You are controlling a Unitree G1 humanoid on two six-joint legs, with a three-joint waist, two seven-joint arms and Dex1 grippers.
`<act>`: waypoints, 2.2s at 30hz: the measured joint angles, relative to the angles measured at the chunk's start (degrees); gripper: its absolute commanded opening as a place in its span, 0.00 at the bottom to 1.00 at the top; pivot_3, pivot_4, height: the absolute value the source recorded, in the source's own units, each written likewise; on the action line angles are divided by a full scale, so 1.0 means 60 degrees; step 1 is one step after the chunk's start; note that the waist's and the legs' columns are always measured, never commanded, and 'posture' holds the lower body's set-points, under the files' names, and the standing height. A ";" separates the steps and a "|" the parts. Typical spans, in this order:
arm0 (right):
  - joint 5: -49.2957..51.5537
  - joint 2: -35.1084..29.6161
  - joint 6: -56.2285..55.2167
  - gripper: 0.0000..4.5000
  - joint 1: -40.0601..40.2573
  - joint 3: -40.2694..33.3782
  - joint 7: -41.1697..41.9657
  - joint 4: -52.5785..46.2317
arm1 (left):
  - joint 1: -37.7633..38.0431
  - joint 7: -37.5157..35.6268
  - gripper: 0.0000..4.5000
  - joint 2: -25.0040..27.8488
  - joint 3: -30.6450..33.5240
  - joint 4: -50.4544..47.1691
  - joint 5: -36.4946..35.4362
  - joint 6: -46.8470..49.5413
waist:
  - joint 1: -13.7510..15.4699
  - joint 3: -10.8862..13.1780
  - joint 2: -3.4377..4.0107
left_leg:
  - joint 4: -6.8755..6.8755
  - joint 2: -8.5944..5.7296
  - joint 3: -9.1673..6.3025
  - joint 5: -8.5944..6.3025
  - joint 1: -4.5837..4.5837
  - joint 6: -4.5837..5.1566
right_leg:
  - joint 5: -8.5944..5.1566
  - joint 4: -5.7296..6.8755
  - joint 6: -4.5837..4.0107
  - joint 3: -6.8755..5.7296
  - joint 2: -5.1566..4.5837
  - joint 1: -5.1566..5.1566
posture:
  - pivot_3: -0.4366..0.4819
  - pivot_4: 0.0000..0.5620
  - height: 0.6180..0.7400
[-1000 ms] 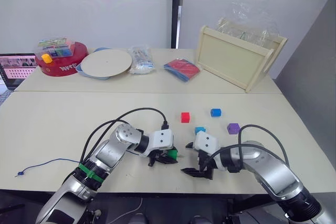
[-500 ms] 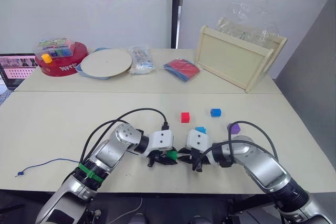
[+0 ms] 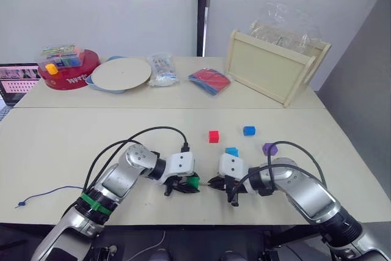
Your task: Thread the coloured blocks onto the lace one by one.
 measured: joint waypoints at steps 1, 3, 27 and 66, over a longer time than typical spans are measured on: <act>-0.0001 -0.0034 -0.0001 0.00 0.0001 -0.0071 -0.0001 0.0005 | 0.0080 -0.0036 0.30 0.0149 0.0092 -0.0052 -0.0058 -0.0002 | -0.0017 0.0000 0.0000 | -0.0001 0.0001 0.0000 0.0000 0.0001 0.0000 | 0.0000 0.0000 0.0000 0.0000 0.0000 0.0000 | 0.48 0.27 1.00; -0.0007 -0.0168 -0.0022 0.00 -0.0002 -0.0227 0.0013 0.0014 | 0.0569 -0.0121 0.30 0.0878 0.0584 -0.0189 -0.0265 -0.0148 | -0.0107 0.0000 0.0000 | -0.0018 0.0011 0.0002 0.0000 0.0016 0.0000 | 0.0000 0.0003 -0.0001 0.0002 0.0008 -0.0001 | 0.48 0.27 1.00; -0.0006 -0.0182 -0.0311 0.00 0.0385 -0.0441 0.0146 -0.0098 | 0.3746 -0.0122 0.82 0.5639 0.4775 0.4826 -0.0558 -0.3886 | -0.0266 0.0008 0.0032 | -0.0105 0.0042 0.0029 0.0000 0.0042 0.0000 | -0.0018 0.0039 -0.0036 0.0012 0.0027 -0.0059 | 0.48 0.27 1.00; -0.0087 0.0553 0.0296 0.00 -0.0040 -0.0058 -0.0152 -0.0308 | 0.0738 0.0578 0.09 -0.0664 0.0982 0.0469 -0.1428 -0.0688 | -0.0026 0.0029 -0.0043 | -0.0018 0.0019 0.0011 0.0005 -0.0043 -0.0007 | -0.0015 0.0063 -0.0037 0.0002 0.0014 -0.0093 | 0.48 0.27 1.00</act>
